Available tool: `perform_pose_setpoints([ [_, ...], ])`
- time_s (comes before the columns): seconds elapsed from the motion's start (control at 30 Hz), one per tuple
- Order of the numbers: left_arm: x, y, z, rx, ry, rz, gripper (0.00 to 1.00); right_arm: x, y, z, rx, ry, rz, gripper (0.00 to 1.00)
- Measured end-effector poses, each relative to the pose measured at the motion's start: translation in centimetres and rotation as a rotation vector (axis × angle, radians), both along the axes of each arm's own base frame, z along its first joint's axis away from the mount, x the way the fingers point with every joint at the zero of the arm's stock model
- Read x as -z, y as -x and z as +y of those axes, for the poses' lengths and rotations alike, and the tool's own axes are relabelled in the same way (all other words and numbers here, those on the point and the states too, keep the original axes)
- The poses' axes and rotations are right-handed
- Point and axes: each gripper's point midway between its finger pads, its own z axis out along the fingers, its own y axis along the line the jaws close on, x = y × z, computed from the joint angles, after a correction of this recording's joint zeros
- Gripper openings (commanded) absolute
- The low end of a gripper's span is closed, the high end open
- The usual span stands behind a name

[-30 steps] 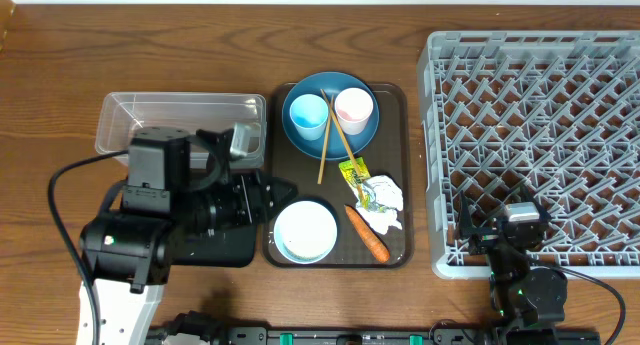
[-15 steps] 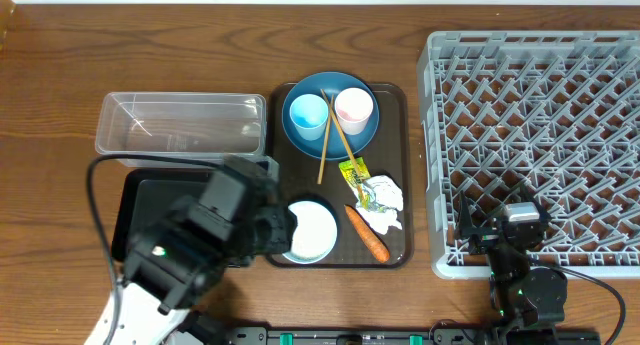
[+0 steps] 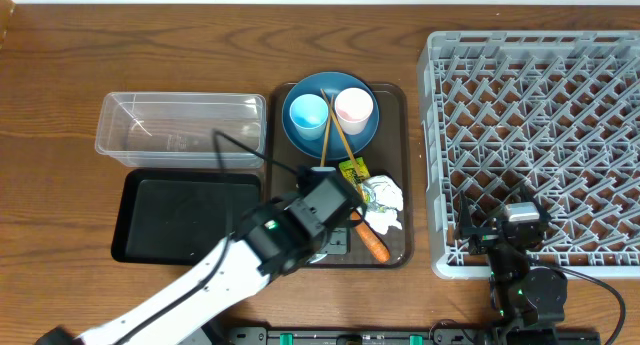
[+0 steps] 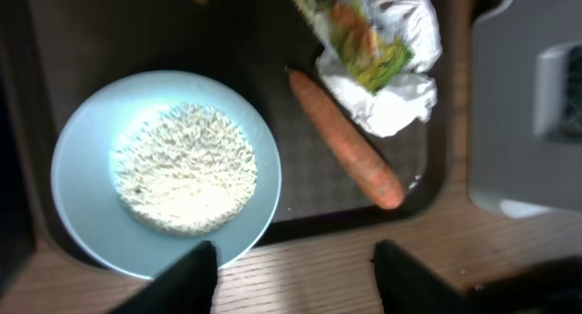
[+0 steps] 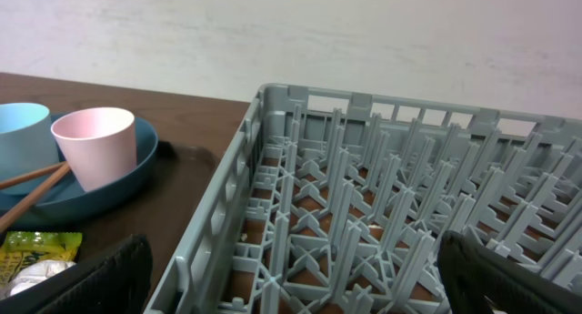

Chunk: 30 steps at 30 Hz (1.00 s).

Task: Sort waste into correct bins and load items into the dishwasher rack
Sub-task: 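Move the left gripper over the light-blue rice bowl on the tray, then lower the left gripper and grasp the rim of the rice bowl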

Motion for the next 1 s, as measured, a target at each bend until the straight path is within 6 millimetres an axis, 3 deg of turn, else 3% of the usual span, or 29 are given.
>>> perform_pose_setpoints([
  [0.1, 1.3, 0.1, -0.3, -0.001, -0.032, 0.029, 0.32, 0.0, 0.0, 0.0, 0.0, 0.0, 0.0, 0.99],
  [0.6, 5.1, -0.7, -1.6, 0.002, -0.093, 0.079, 0.34, 0.0, 0.0, 0.0, 0.0, 0.0, 0.0, 0.99],
  [1.0, 5.3, -1.7, -1.1, -0.02, -0.131, 0.026, 0.37, 0.0, 0.0, 0.0, 0.0, 0.0, 0.0, 0.99],
])
